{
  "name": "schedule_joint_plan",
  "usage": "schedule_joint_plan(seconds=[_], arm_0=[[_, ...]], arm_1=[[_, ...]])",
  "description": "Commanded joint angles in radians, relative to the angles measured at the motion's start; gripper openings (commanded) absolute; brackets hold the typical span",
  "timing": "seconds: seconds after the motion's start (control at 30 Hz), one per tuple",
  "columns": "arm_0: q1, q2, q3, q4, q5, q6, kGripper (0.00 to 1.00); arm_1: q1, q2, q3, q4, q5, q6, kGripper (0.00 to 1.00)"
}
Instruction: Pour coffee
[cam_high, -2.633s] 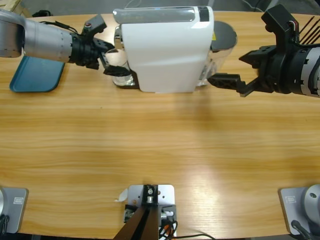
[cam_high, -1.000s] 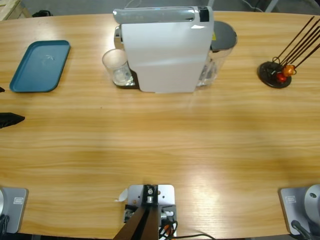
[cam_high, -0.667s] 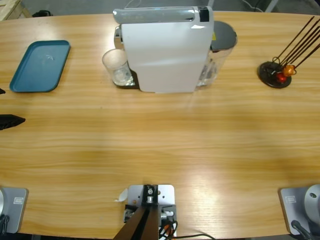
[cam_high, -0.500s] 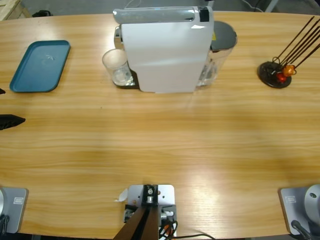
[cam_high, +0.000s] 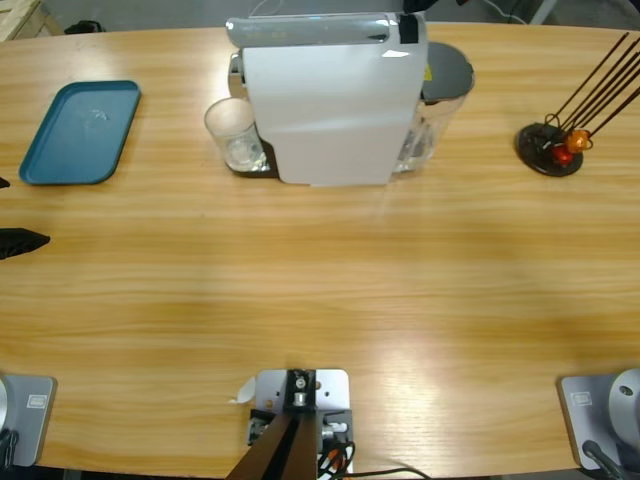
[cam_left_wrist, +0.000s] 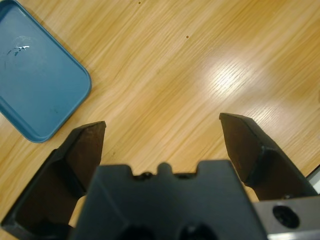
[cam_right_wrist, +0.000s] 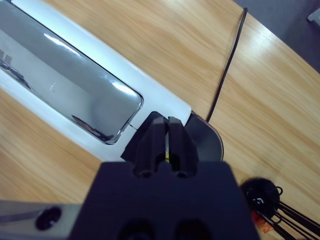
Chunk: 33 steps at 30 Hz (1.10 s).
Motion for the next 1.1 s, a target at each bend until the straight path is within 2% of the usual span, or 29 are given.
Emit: schedule_joint_plan(seconds=[0.03,0.3,0.47,0.53,0.6,0.67,0.7,0.9,1.1], arm_0=[[0.014,0.008,0.037,0.012,0.015,-0.010,0.991],[0.017,0.002,0.042,0.012,0.015,-0.010,0.991],[0.017,-0.030,0.045,0.012,0.010,-0.009,0.991],[0.017,-0.058,0.048,0.013,-0.003,-0.008,0.991],[0.017,-0.084,0.057,0.013,-0.016,-0.007,0.991],[0.017,-0.104,0.063,0.013,-0.022,-0.005,0.991],[0.017,-0.110,0.065,0.013,-0.028,-0.005,0.991],[0.017,-0.099,0.047,0.013,-0.056,-0.004,0.991],[0.017,-0.061,0.033,0.013,-0.072,-0.005,0.991]], arm_1=[[0.021,0.020,0.086,0.023,0.023,0.010,0.000],[0.025,0.030,0.088,0.014,0.038,0.011,0.000],[0.025,-0.066,-0.016,0.021,-0.011,-0.020,0.015],[0.029,-0.124,-0.027,0.052,-0.039,-0.020,0.526],[0.038,-0.199,-0.012,0.056,-0.061,-0.017,0.709],[0.046,-0.288,0.036,0.054,-0.069,-0.008,0.973],[0.047,-0.325,0.086,0.048,-0.069,0.005,0.999],[0.047,-0.489,0.487,-0.101,-0.054,0.039,1.000],[0.047,-0.486,0.554,-0.132,-0.002,0.041,1.000]])
